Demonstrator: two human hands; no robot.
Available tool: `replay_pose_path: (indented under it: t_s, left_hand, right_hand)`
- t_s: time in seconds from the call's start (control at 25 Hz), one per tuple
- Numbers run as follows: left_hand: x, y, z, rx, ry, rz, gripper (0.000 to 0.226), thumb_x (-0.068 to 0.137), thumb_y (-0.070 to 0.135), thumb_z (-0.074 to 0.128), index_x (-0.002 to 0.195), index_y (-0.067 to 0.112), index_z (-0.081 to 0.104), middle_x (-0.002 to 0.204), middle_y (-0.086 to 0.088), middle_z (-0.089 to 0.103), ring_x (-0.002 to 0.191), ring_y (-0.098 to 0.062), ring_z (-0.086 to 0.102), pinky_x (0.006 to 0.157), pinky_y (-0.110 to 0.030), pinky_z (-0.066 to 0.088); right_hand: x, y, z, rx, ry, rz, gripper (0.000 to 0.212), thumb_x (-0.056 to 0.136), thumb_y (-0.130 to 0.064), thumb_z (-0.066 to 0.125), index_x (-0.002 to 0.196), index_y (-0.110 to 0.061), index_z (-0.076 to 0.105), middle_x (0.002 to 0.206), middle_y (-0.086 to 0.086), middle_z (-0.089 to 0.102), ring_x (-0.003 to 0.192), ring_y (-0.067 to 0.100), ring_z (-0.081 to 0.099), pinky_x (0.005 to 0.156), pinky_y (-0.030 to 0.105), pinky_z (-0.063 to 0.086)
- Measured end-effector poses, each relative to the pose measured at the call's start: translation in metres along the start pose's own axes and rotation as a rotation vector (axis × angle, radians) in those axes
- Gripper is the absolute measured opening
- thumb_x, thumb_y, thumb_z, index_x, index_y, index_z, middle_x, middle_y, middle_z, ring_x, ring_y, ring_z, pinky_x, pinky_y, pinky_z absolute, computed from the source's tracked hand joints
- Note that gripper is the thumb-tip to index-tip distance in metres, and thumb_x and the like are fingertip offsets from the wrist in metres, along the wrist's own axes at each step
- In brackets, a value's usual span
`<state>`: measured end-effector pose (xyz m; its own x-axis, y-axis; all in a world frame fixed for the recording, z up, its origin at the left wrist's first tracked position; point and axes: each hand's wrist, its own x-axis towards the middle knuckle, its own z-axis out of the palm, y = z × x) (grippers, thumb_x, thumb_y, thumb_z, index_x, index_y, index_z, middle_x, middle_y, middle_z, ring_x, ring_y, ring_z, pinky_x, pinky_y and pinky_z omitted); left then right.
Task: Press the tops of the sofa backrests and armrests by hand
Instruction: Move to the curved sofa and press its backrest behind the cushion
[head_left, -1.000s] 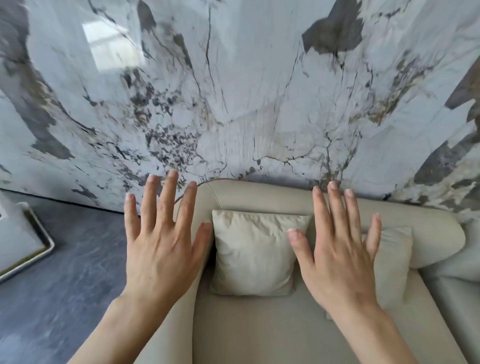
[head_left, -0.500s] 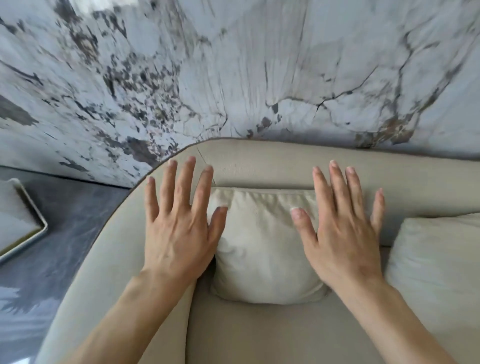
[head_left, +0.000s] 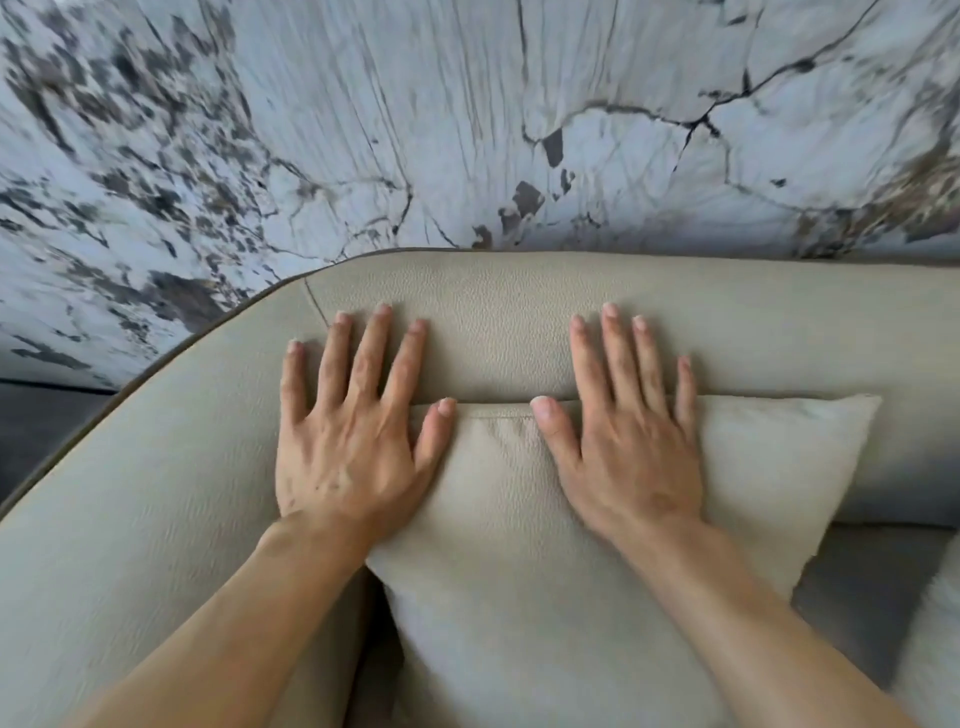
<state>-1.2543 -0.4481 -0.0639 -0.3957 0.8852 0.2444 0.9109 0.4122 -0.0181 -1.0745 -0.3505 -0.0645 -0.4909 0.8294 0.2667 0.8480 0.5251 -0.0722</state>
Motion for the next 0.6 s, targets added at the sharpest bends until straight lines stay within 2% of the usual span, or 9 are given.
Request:
replay_pose_path:
  t_s: [0.24,0.6]
  left_hand:
    - [0.008,-0.004,0.020,0.042,0.083,-0.001,0.069,0.091,0.055,0.032,0.154,0.026,0.026,0.160,-0.004,0.031,0.146,-0.031,0.027,0.117,-0.057,0.012]
    - [0.055,-0.012,0.033,0.049,0.098,0.020,0.068,0.091,0.054,0.033,0.153,0.025,0.029,0.159,-0.005,0.033,0.145,-0.032,0.030,0.116,-0.059,0.015]
  right_hand:
    - [0.010,-0.001,0.030,-0.010,0.059,-0.007,0.073,0.092,-0.056,0.028,0.153,-0.019,0.014,0.162,0.008,0.013,0.149,0.027,0.008,0.118,0.056,0.011]
    - [0.053,-0.004,0.051,0.007,0.099,0.025,0.074,0.091,-0.056,0.031,0.153,-0.019,0.015,0.162,0.008,0.013,0.149,0.027,0.008,0.118,0.056,0.008]
